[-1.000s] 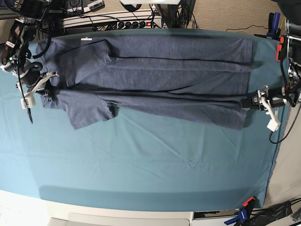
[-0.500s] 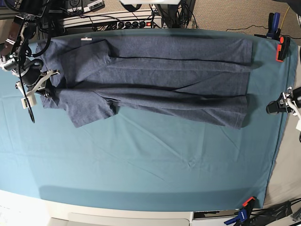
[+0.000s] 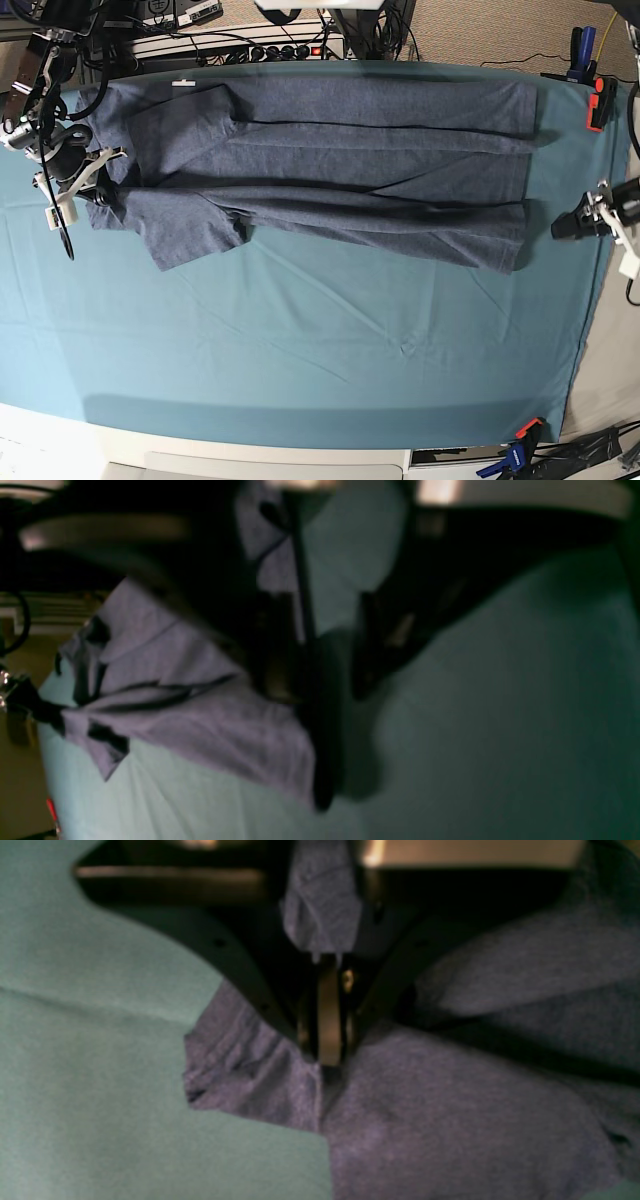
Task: Fold the T-shirt properly
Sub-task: 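Release the hem and regrasp the folded edge with the left gripper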
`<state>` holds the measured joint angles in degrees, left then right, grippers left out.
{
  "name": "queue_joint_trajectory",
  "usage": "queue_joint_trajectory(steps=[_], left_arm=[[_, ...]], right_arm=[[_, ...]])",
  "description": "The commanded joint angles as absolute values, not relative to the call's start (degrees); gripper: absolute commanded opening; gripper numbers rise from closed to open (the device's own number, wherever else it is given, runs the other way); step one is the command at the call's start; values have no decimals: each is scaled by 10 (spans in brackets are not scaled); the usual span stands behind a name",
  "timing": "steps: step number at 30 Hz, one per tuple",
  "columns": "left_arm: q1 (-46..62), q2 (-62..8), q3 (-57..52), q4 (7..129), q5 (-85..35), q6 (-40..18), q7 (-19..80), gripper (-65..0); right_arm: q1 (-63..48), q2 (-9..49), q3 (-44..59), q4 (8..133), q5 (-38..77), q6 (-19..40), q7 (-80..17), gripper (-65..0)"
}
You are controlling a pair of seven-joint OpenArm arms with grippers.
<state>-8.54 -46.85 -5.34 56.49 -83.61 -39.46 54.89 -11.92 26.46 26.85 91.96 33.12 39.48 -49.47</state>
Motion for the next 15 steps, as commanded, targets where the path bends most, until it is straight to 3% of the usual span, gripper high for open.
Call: queue_joint_trajectory(steps=[1,15], left_arm=[[-99,-486,-59,579,-850,-400,537,-407],[-98,-418,-58,594,-798,-400,514,-407]], right_arm=[[-114,277,275,930,345,394,-481,-650],[-114,277,275,930,350,395,-481,-650]])
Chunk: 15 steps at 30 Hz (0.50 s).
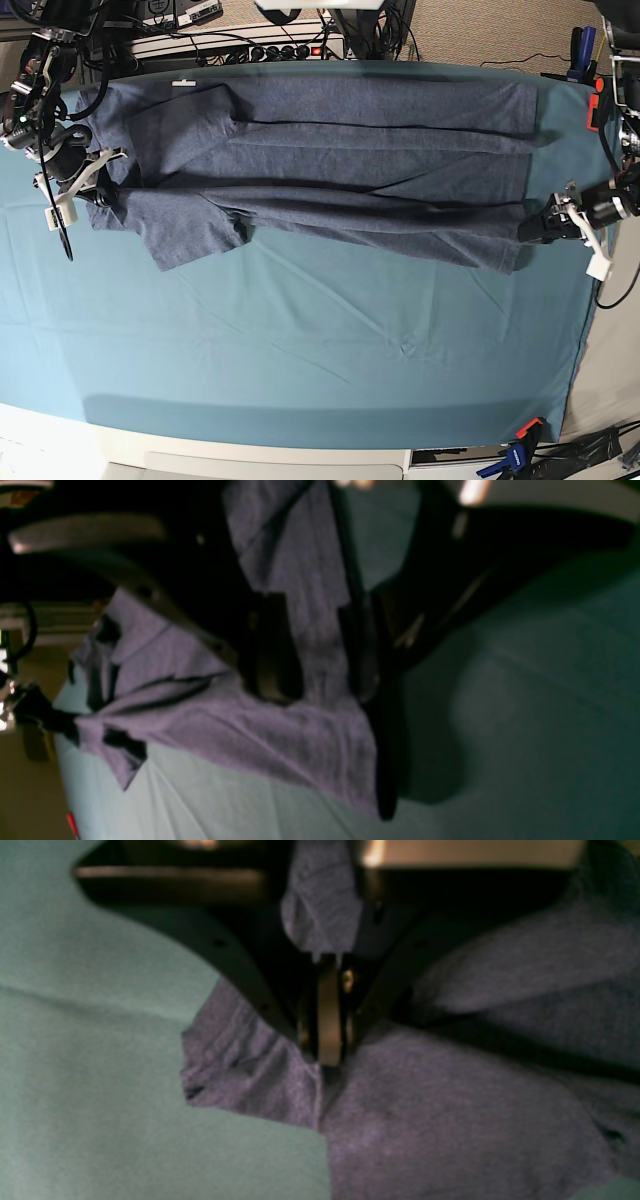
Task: Fold the T-shirt properly
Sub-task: 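Release the hem and regrasp the folded edge with the left gripper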
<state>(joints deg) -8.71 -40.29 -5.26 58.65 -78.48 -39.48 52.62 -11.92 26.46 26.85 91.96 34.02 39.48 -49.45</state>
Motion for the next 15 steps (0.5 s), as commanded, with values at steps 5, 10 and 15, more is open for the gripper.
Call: queue_joint_trajectory(steps=[5,10,15], left_arm=[[-99,-415,-58,594,-758,-400,502,-407],[-105,-413,-58,594,-683,-400,484,-407],[-107,-413,-58,612,-632,-400,465,-386]], right_arm=[[-114,277,275,930,350,395,-480,-650],[-114,277,275,930,352,395,-480,-650],[-114,277,275,930,352,397,-479,-650]])
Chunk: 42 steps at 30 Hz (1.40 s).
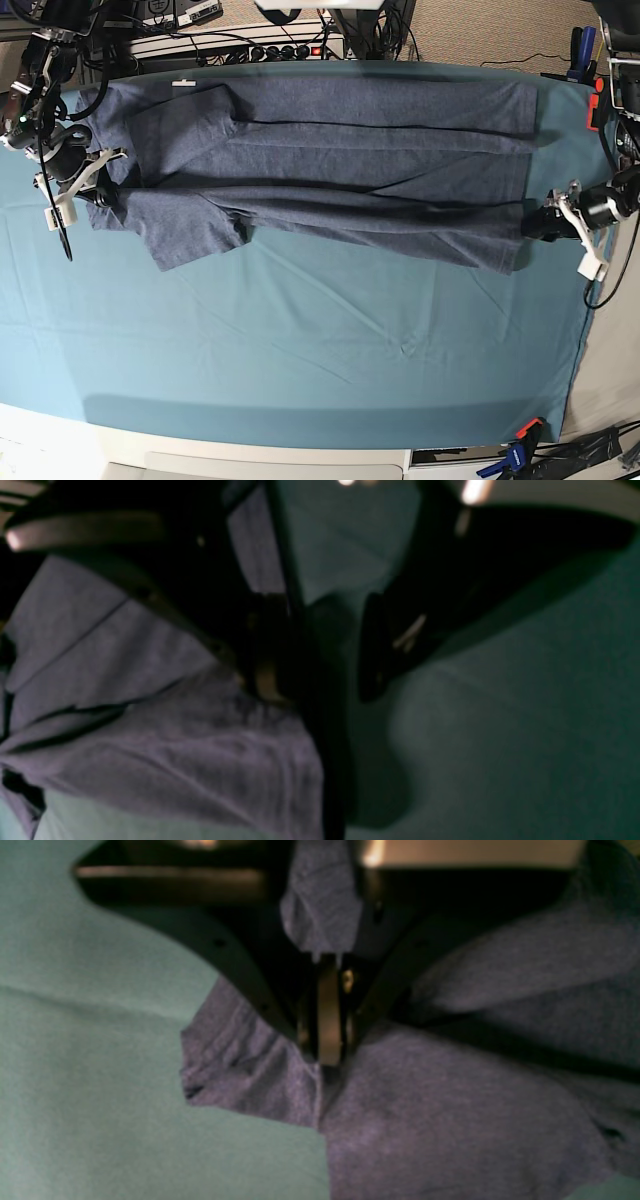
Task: Fold the T-shirt properly
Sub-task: 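Release the hem and regrasp the folded edge with the left gripper, then pull the folded edge toward the collar with both grippers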
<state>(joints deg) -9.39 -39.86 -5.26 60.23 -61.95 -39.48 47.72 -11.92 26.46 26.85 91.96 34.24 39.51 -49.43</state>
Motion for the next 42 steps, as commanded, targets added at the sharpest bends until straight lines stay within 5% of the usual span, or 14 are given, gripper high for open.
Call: queue_joint_trajectory(steps=[1,31,42], left_arm=[[-107,-413,-58,618,-624,-400,465,-370],[-105,-400,-16,642,-678,-400,491,-356],[-105,-401,-13,642,-708,-400,502,-513]], right_arm=[[-114,277,275,930,352,397,-479,-650],[-114,277,275,930,352,400,-480,-650],[-114,277,275,930,351,400,-480,-650]])
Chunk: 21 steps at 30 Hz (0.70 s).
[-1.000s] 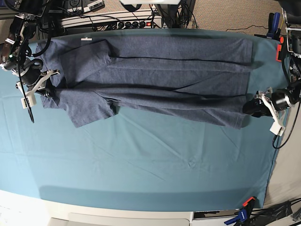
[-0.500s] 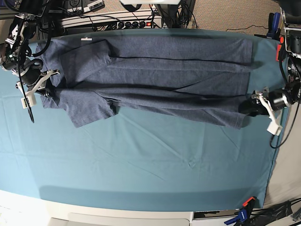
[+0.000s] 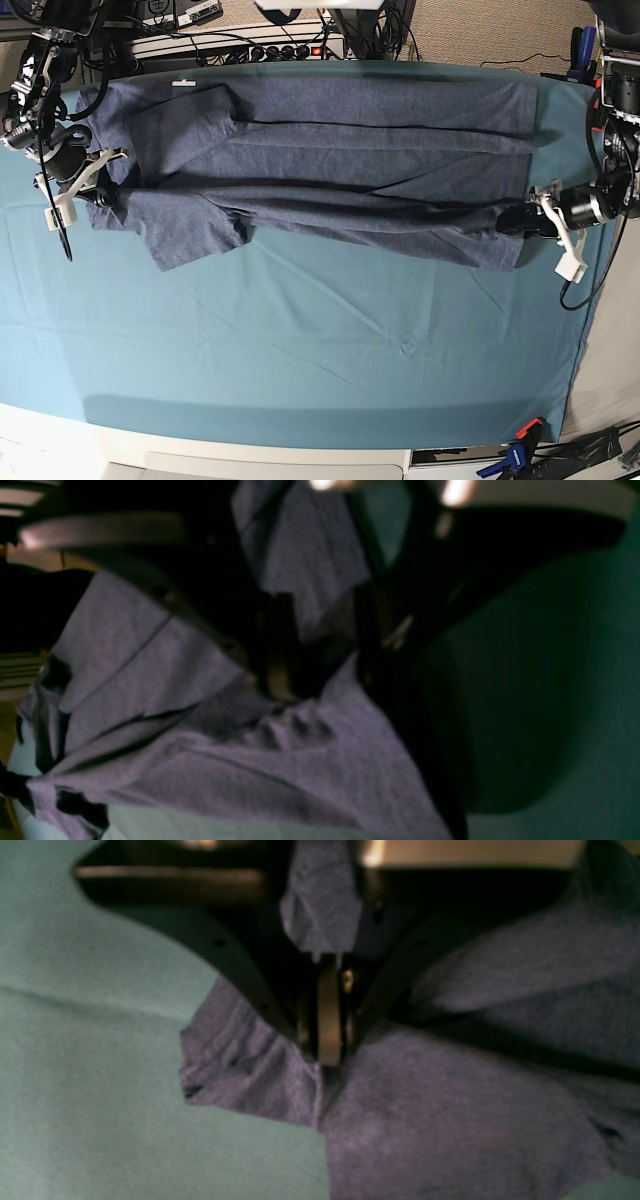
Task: Fold the T-shirt properly
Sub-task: 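Pull the folded edge toward the collar with both grippers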
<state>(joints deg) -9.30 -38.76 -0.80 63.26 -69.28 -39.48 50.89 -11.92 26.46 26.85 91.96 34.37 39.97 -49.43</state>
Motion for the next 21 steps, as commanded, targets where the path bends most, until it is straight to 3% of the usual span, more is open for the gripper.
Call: queue_joint_trajectory(steps=[1,3,4,21], left_arm=[[-105,-401,-13,642,-708,-400,501,-545],[-105,-403,-13,642,-716,-400,502,-635],[-105,-404,-13,642,-727,-400,504,-650],[-104,-455,-13,642,-850,-400,620,-650]], right_arm=[[-114,277,275,930,351,400,-480,-650],[-114,277,275,930,351,400,-480,-650],[-114,277,275,930,351,400,-480,-650],[-114,278,275,930,404,400,-511,-650]])
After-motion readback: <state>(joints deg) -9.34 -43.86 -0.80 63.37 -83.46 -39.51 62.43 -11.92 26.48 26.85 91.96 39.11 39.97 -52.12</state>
